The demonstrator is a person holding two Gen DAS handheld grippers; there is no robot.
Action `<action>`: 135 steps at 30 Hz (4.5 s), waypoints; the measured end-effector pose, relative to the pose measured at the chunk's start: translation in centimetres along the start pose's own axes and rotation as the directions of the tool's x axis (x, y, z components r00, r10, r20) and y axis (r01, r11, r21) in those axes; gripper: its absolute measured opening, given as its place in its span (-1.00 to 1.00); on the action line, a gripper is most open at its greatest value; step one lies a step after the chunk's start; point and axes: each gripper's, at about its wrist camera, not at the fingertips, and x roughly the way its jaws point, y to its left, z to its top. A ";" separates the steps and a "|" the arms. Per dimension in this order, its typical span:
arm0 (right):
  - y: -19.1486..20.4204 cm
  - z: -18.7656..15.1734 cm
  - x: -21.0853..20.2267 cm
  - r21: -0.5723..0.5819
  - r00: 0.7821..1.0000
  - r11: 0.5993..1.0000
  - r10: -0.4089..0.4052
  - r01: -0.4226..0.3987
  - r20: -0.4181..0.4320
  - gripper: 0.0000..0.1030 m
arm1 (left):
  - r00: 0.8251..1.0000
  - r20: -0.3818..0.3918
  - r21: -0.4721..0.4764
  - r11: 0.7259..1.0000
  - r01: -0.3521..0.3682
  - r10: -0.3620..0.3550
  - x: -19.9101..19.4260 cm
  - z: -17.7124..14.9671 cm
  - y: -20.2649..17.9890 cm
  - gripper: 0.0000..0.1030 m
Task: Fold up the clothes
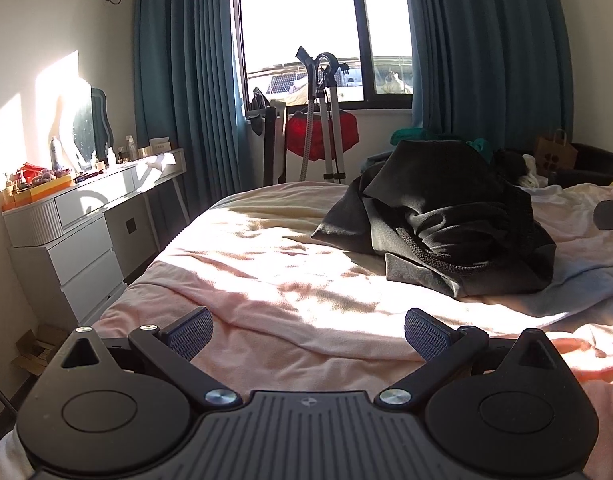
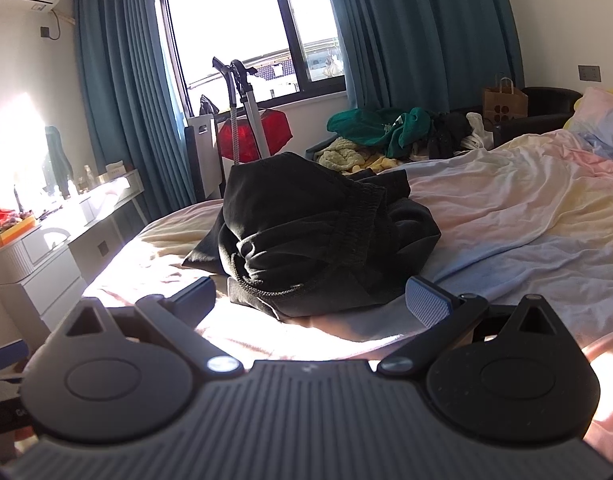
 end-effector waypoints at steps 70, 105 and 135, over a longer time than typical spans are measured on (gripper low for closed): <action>-7.2 -0.4 3.1 0.124 0.993 0.985 0.120 -0.119 0.000 1.00 | 0.977 0.193 -0.127 0.990 -0.063 0.087 2.6 7.1 8.1 -0.85; 11.3 -6.9 13.8 -0.404 0.986 0.908 0.154 -0.116 0.062 -0.13 | 0.997 -0.004 -0.406 0.911 -0.074 0.079 10.0 0.2 18.5 -0.47; 11.6 -11.7 1.2 -0.357 0.913 0.904 0.080 -0.236 -0.401 -0.71 | 0.995 -0.064 -0.427 0.903 0.040 -0.074 7.3 -1.1 19.7 -0.50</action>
